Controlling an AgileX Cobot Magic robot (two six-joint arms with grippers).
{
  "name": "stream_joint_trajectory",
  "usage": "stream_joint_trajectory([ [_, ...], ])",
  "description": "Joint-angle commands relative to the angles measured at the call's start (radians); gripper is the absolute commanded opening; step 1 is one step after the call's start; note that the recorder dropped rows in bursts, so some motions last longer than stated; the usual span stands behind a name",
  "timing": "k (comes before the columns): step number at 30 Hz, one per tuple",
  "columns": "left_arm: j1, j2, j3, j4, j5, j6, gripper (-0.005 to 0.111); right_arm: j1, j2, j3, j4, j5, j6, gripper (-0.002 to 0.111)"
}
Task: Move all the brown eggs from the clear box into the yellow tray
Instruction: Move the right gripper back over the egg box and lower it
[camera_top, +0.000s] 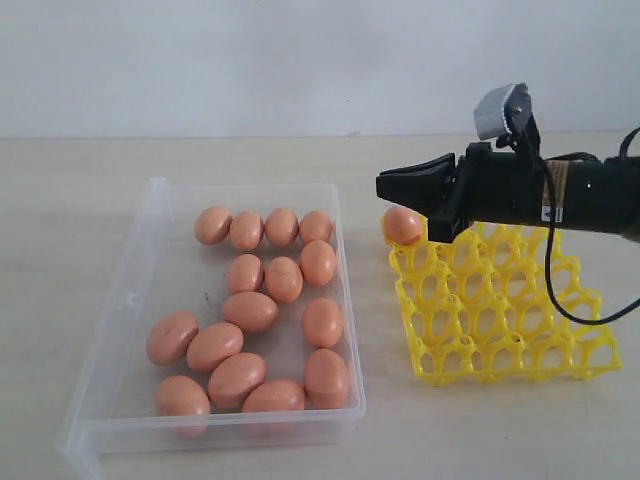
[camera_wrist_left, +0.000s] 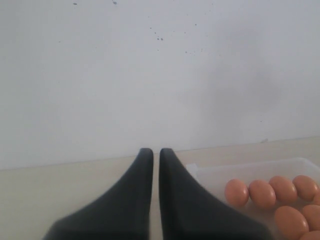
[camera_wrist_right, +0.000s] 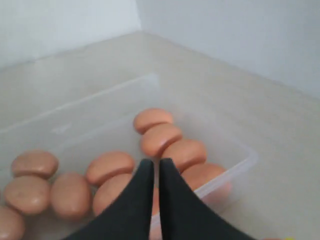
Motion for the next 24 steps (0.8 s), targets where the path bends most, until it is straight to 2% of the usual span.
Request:
stream_joint_trajectory([
  [1, -0.008, -0.002, 0.003, -0.002, 0.000, 0.001, 0.004, 0.096, -0.051, -0.116, -0.431, 0.213, 0.376, 0.010],
  [4, -0.008, -0.002, 0.003, -0.002, 0.000, 0.001, 0.004, 0.234, -0.057, -0.129, -0.486, 0.317, 0.280, 0.010],
  [5, -0.008, -0.002, 0.003, -0.002, 0.000, 0.001, 0.004, 0.306, -0.057, -0.129, -0.439, 0.389, 0.201, 0.005],
  [6, -0.008, -0.002, 0.003, -0.002, 0.000, 0.001, 0.004, 0.337, -0.057, -0.129, -0.360, 0.413, 0.151, 0.000],
  [7, -0.008, -0.002, 0.003, -0.002, 0.000, 0.001, 0.004, 0.384, -0.057, -0.129, -0.117, 0.462, -0.014, 0.000],
  [8, -0.008, -0.002, 0.003, -0.002, 0.000, 0.001, 0.004, 0.398, -0.057, -0.129, 0.003, 0.467, -0.094, 0.000],
  [9, -0.008, -0.002, 0.003, -0.002, 0.000, 0.001, 0.004, 0.429, -0.057, -0.129, 0.271, 0.441, -0.298, 0.000],
  [10, -0.008, -0.002, 0.003, -0.002, 0.000, 0.001, 0.004, 0.442, -0.057, -0.125, 0.360, 0.408, -0.407, 0.000],
  [11, -0.008, -0.002, 0.003, -0.002, 0.000, 0.001, 0.004, 0.478, -0.057, -0.099, 0.596, 0.303, -0.670, 0.000],
  [12, -0.008, -0.002, 0.003, -0.002, 0.000, 0.001, 0.004, 0.516, -0.057, -0.076, 0.830, 0.237, -0.851, 0.000],
  [13, -0.008, -0.002, 0.003, -0.002, 0.000, 0.001, 0.004, 0.570, -0.057, -0.040, 1.122, 0.129, -1.120, 0.000],
  [14, -0.008, -0.002, 0.003, -0.002, 0.000, 0.001, 0.004, 0.615, -0.057, -0.017, 1.322, 0.039, -1.271, 0.000],
  [15, -0.008, -0.002, 0.003, -0.002, 0.000, 0.001, 0.004, 0.636, -0.057, -0.016, 1.413, 0.063, -1.282, 0.000],
  [16, -0.008, -0.002, 0.003, -0.002, 0.000, 0.001, 0.004, 0.636, -0.066, -0.039, 1.396, 0.234, -1.227, 0.000],
  [18, -0.008, -0.002, 0.003, -0.002, 0.000, 0.001, 0.004, 0.605, -0.066, -0.183, 1.183, 0.873, -0.937, 0.000],
  [19, -0.008, -0.002, 0.003, -0.002, 0.000, 0.001, 0.004, 0.605, -0.060, -0.225, 1.083, 1.006, -0.854, 0.000],
  [20, -0.008, -0.002, 0.003, -0.002, 0.000, 0.001, 0.004, 0.607, -0.058, -0.304, 0.979, 1.240, -0.742, 0.000],
  [21, -0.008, -0.002, 0.003, -0.002, 0.000, 0.001, 0.004, 0.609, -0.058, -0.335, 0.983, 1.314, -0.747, 0.002],
  [22, -0.008, -0.002, 0.003, -0.002, 0.000, 0.001, 0.004, 0.609, -0.058, -0.405, 1.042, 1.490, -0.782, 0.012],
  [24, -0.008, -0.002, 0.003, -0.002, 0.000, 0.001, 0.004, 0.607, -0.057, -0.453, 1.138, 1.610, -0.884, 0.027],
])
